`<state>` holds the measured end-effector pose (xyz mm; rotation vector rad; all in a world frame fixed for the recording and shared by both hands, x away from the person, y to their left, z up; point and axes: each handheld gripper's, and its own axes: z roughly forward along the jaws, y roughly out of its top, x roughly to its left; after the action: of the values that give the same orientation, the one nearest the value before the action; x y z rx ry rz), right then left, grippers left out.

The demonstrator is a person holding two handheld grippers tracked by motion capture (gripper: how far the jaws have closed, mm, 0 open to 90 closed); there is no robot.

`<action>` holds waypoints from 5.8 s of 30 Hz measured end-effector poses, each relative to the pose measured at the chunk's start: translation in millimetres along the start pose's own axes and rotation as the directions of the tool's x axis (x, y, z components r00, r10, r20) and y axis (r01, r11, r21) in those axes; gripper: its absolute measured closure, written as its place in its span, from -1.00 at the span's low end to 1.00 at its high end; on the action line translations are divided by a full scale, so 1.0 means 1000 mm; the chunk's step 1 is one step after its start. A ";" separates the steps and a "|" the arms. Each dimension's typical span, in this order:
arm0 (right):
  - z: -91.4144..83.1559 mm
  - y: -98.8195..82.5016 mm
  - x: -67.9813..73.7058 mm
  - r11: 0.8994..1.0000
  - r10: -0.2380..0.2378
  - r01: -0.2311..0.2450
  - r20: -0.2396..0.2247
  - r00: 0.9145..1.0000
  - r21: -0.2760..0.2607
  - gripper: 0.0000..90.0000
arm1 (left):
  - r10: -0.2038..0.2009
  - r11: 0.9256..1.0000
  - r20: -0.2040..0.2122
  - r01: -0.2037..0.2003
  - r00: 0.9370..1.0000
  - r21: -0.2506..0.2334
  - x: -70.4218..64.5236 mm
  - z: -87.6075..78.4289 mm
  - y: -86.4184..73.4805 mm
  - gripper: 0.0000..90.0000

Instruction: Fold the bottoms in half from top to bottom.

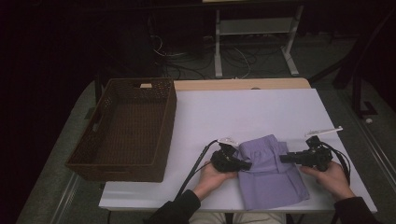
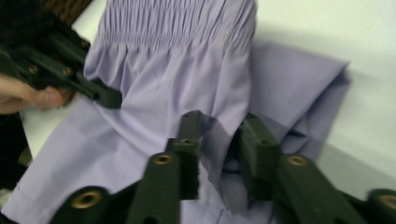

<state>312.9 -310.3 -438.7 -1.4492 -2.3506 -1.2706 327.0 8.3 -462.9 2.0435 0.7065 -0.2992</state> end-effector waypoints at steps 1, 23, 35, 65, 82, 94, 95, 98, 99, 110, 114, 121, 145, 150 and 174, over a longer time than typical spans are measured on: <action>-0.002 0.001 0.000 1.000 -0.004 0.004 0.004 1.000 -0.019 0.41 | 0.000 1.000 0.000 0.000 1.000 0.000 0.000 0.000 0.000 0.94; 0.023 0.060 -0.029 0.993 0.044 -0.047 -0.031 0.999 -0.106 -0.08 | 0.006 1.000 0.002 -0.006 1.000 0.000 0.001 0.001 0.000 0.94; 0.044 0.058 -0.034 0.998 0.066 -0.066 -0.031 0.997 0.001 -0.07 | 0.005 1.000 0.004 -0.005 1.000 0.000 0.001 0.001 0.000 0.94; 0.038 0.069 -0.016 0.998 -0.064 0.060 -0.180 0.982 -0.026 0.76 | 0.010 1.000 0.010 -0.010 1.000 -0.011 -0.001 0.000 0.002 0.86; 0.005 0.044 0.015 0.983 -0.144 0.125 -0.145 0.979 -0.134 0.80 | 0.016 0.991 -0.024 -0.019 1.000 -0.135 -0.015 -0.049 0.014 0.04; -0.011 0.009 0.027 0.980 -0.176 0.155 -0.180 0.968 -0.125 0.77 | -0.001 0.987 -0.043 -0.006 0.999 -0.160 -0.012 -0.052 0.015 -0.09; -0.013 0.006 0.028 0.981 -0.174 0.153 -0.185 0.967 -0.123 0.77 | -0.002 0.987 -0.041 -0.005 0.999 -0.160 -0.012 -0.053 0.015 -0.10; -0.015 -0.001 0.030 0.980 -0.179 0.157 -0.195 0.964 -0.121 0.77 | -0.003 0.986 -0.039 -0.003 0.999 -0.166 -0.012 -0.053 0.016 -0.12; -0.016 -0.003 0.031 0.980 -0.180 0.159 -0.197 0.964 -0.118 0.77 | -0.004 0.986 -0.038 -0.002 0.999 -0.168 -0.011 -0.054 0.016 -0.13; -0.025 -0.028 0.037 0.981 -0.193 0.182 -0.201 0.960 -0.073 0.74 | -0.006 0.987 -0.041 0.000 0.999 -0.161 -0.010 -0.054 0.015 -0.15; -0.028 -0.036 0.039 0.977 -0.214 0.207 -0.195 0.957 -0.055 0.73 | -0.007 0.987 -0.041 0.001 0.999 -0.159 -0.011 -0.053 0.015 -0.16; -0.028 -0.049 0.041 0.974 -0.223 0.226 -0.185 0.957 -0.004 0.71 | -0.009 0.988 -0.043 0.002 0.999 -0.154 -0.011 -0.052 0.015 -0.16; -0.030 0.004 0.052 0.973 -0.215 0.190 -0.205 0.955 -0.133 0.35 | -0.022 0.984 -0.043 0.014 0.999 -0.180 -0.008 -0.060 0.018 -0.17; -0.012 0.015 0.057 0.970 -0.239 0.221 -0.243 0.940 -0.099 0.88 | -0.025 0.983 -0.048 0.016 0.999 -0.182 -0.006 -0.060 0.018 -0.17; 0.048 0.012 0.082 0.953 -0.237 0.283 -0.323 0.916 0.105 0.98 | -0.047 0.983 -0.075 0.033 0.996 -0.178 0.002 -0.062 0.016 -0.17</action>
<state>292.9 -217.7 -423.6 -0.8428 -2.4150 -1.2369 334.1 54.4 -418.4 1.8821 0.7949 -0.1728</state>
